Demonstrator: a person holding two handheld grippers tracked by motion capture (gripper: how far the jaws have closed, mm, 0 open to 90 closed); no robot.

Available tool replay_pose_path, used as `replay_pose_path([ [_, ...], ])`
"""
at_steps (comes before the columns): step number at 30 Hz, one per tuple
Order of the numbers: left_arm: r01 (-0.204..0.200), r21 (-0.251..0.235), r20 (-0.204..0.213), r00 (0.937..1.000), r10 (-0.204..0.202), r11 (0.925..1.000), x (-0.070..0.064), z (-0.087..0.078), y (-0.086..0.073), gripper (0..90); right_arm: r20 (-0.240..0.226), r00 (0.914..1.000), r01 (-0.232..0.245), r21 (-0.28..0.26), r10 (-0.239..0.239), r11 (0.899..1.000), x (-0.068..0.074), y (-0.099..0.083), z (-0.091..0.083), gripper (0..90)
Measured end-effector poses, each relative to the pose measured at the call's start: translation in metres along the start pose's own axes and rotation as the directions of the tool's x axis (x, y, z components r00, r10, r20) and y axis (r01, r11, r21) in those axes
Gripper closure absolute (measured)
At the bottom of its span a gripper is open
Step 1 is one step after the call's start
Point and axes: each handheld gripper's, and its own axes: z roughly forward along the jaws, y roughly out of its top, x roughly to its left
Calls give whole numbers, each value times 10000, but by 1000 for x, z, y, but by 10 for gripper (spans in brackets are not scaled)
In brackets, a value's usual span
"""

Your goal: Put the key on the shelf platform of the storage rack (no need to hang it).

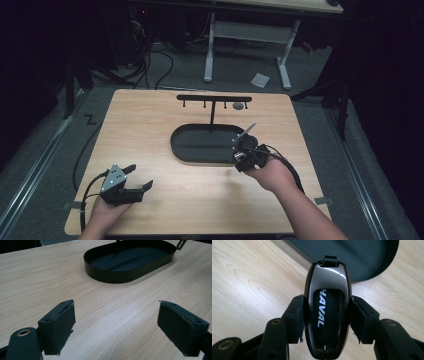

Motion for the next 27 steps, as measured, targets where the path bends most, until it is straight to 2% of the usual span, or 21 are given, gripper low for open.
replay_pose_path([
  [4, 24, -27, 27, 10000, -24, 10000, 0, 0, 0, 154, 167, 9998, 120, 4, -120, 9999, -2, 14, 3, 491],
  [6, 22, -17, 38, 10000, -22, 10000, 0, 0, 0, 154, 216, 9998, -34, -2, 34, 10000, -3, 21, 5, 491],
  [10, 42, -55, 45, 10000, -42, 10000, 1, 0, 0, 155, 330, 9994, -33, 16, 33, 10000, -5, 32, 10, 491],
  [21, 32, -41, 54, 10000, -32, 10000, 1, 0, -1, 155, 586, 9983, -62, 57, 59, 10000, -12, 80, 34, 491],
  [23, 68, -74, 47, 10000, -68, 9999, 1, 0, -1, 155, 612, 9980, -167, 99, 161, 9998, -11, 84, 37, 491],
  [25, 38, -35, 61, 10000, -38, 10000, 1, -1, 0, 155, 663, 9978, 31, 91, -36, 10000, -11, 91, 43, 491],
  [27, 58, -20, 98, 9999, -57, 10000, 2, -1, 0, 155, 629, 9980, -38, 74, 33, 10000, -10, 96, 46, 491],
])
